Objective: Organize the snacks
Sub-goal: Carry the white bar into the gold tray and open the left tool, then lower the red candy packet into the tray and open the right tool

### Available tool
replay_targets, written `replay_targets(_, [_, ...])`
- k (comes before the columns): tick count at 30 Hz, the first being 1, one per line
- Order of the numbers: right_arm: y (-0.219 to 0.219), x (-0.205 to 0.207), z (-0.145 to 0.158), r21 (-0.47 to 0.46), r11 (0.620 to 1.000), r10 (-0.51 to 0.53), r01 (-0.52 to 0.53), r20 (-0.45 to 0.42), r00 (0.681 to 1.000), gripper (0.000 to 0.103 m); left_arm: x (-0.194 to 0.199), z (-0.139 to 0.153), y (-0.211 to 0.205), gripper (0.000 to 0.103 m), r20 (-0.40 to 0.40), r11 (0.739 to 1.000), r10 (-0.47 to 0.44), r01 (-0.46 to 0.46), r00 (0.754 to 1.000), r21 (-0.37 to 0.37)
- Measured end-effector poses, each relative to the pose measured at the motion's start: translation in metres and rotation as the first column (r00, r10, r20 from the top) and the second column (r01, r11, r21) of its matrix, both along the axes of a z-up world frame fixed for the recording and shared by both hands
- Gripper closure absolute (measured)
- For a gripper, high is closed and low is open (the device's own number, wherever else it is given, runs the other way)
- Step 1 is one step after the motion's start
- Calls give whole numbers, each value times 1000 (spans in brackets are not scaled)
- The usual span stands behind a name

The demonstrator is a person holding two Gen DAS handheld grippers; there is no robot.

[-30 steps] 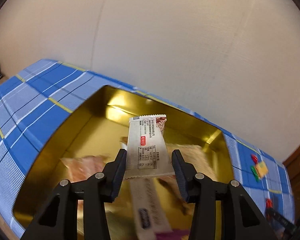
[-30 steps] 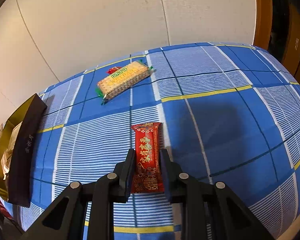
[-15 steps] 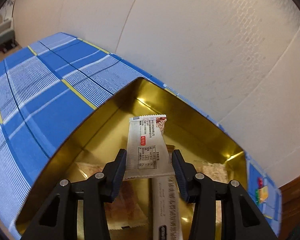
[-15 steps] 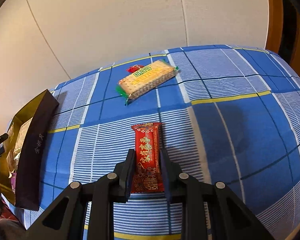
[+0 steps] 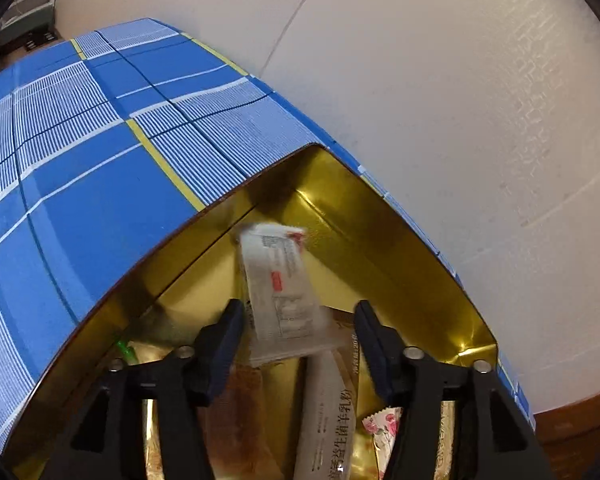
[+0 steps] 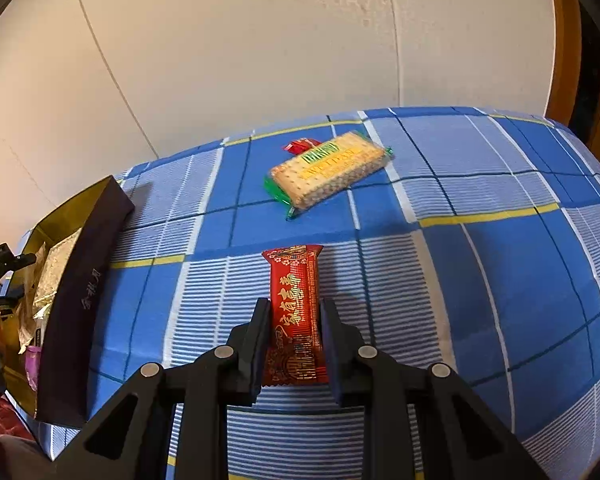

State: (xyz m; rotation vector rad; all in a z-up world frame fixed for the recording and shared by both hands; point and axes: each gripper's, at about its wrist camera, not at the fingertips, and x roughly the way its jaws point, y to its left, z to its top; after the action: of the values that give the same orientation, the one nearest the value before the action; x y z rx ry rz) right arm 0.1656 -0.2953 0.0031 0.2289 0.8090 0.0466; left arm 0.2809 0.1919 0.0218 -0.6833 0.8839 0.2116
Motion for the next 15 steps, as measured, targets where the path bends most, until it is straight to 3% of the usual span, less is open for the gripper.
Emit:
replay_targets(3, [5,0,1,5,1000,16,-16,10,1000,78,-13,6,-2,35,37,1000,-10,11,999,-10])
replay_targets(6, [12,1,1,9,999,35,-35,18,999,78,-24,12,-6,22,37,1000,-13,12,999,14])
replay_targets(10, [23,0,5,11,998,67,-67,35,997,78,-39,18,-6,21,47,1000,-18,18,999,19])
replay_targets(15, [33,-3,10,-5,995,98,-98,57,993,78,-47,29,-12,21,48,988,-31,23,998,150])
